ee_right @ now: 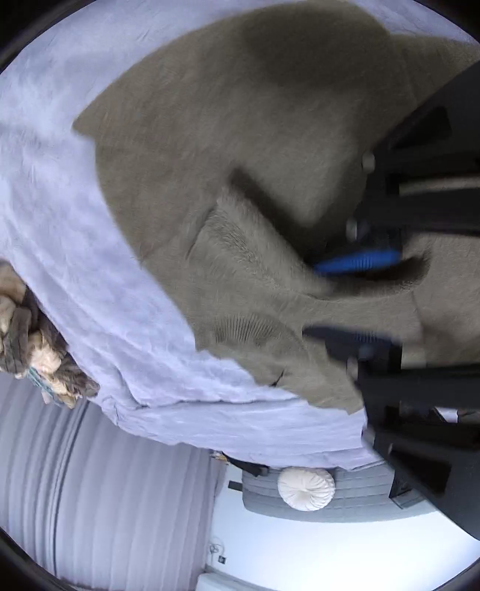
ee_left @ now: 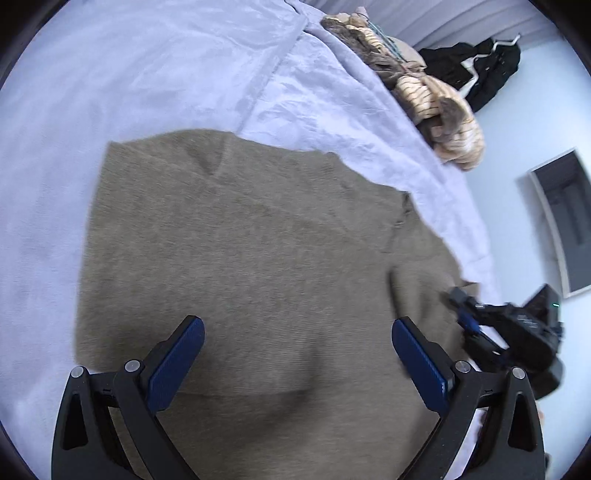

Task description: Fold small clothes

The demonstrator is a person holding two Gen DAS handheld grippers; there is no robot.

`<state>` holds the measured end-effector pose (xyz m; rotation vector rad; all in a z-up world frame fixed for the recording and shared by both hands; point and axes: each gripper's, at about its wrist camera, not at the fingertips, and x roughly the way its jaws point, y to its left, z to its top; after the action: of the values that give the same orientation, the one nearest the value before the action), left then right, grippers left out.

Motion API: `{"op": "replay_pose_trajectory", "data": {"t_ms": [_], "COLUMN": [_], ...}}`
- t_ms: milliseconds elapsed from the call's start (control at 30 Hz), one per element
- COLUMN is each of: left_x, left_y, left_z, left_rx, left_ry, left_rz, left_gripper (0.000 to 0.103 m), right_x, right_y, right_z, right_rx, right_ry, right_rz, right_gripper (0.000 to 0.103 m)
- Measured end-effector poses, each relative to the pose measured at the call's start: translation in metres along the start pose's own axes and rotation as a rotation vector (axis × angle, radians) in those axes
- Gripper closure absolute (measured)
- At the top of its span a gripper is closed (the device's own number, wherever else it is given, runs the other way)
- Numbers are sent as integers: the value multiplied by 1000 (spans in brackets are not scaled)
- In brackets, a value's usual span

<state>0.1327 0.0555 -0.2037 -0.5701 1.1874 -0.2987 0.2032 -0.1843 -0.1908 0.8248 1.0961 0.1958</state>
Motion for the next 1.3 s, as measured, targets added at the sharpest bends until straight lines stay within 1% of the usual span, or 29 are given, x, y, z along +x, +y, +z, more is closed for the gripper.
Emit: {"op": "replay_pose_trajectory", "data": {"t_ms": [33, 67, 100, 133, 200, 267, 333, 367, 400, 467, 500, 567, 667, 733, 800, 833, 867, 900, 933, 967, 1000, 1100, 1167, 1233, 1300], "left_x": [2, 4, 7, 9, 10, 8, 8, 9, 10, 14, 16, 19, 29, 37, 42, 42, 43, 46, 49, 50, 46, 20, 4, -8, -2], "left_y": [4, 9, 13, 18, 29, 33, 30, 28, 26, 20, 17, 8, -6, -16, -24, -27, -29, -29, -27, -25, -25, -36, -39, -35, -22], "left_z": [2, 3, 4, 3, 1, -1, -2, -2, -2, -1, -1, -1, 1, 3, 5, 6, 8, 10, 11, 13, 15, 23, 28, 31, 31], "left_rx": [-18, -40, -66, -97, -158, -182, -177, -167, -160, -143, -135, -117, -94, -78, -68, -65, -64, -67, -76, -87, -88, -25, 9, 24, 0], "left_ry": [20, 44, 65, 80, 91, 82, 84, 91, 96, 107, 110, 121, 148, 152, 130, 100, 80, 81, 93, 101, 89, 15, -23, -47, -22], "left_rz": [-66, -137, -192, -230, -280, -304, -301, -291, -280, -248, -235, -215, -198, -163, -111, -80, -56, -44, -50, -58, -64, -89, -97, -88, -58], "left_gripper": [1, 1, 1, 1, 1, 1, 1, 1, 1, 1, 1, 1, 1, 1, 3, 16, 44, 61, 95, 96, 96, 96, 96, 96, 96], "right_x": [0, 7, 11, 22, 42, 63, 79, 82, 82, 72, 64, 46, 15, -9, -33, -44, -52, -60, -64, -67, -67, -62, -65, -75, -82], "right_y": [4, 17, 29, 44, 61, 68, 66, 63, 58, 50, 45, 32, 2, -24, -49, -62, -73, -86, -96, -103, -110, -119, -121, -122, -122], "right_z": [-2, -10, -13, -21, -46, -63, -80, -88, -94, -100, -101, -101, -98, -95, -92, -89, -87, -84, -83, -81, -78, -68, -61, -50, -45], "right_rx": [-32, -89, -136, -195, -271, -304, -313, -309, -299, -276, -263, -236, -157, -84, -4, 46, 89, 150, 194, 236, 277, 347, 360, 340, 304], "right_ry": [10, 30, 49, 85, 158, 232, 304, 331, 346, 346, 340, 318, 282, 233, 165, 125, 96, 61, 36, 12, -14, -65, -79, -93, -98], "right_rz": [8, 23, 34, 54, 64, 52, 7, -14, -19, 3, 4, -6, -20, -30, -29, -25, -16, 6, 28, 48, 71, 107, 106, 123, 102], "right_gripper": [93, 93, 93, 93, 93, 88, 80, 70, 66, 63, 57, 51, 50, 50, 47, 45, 45, 45, 45, 45, 45, 45, 44, 43, 43]}}
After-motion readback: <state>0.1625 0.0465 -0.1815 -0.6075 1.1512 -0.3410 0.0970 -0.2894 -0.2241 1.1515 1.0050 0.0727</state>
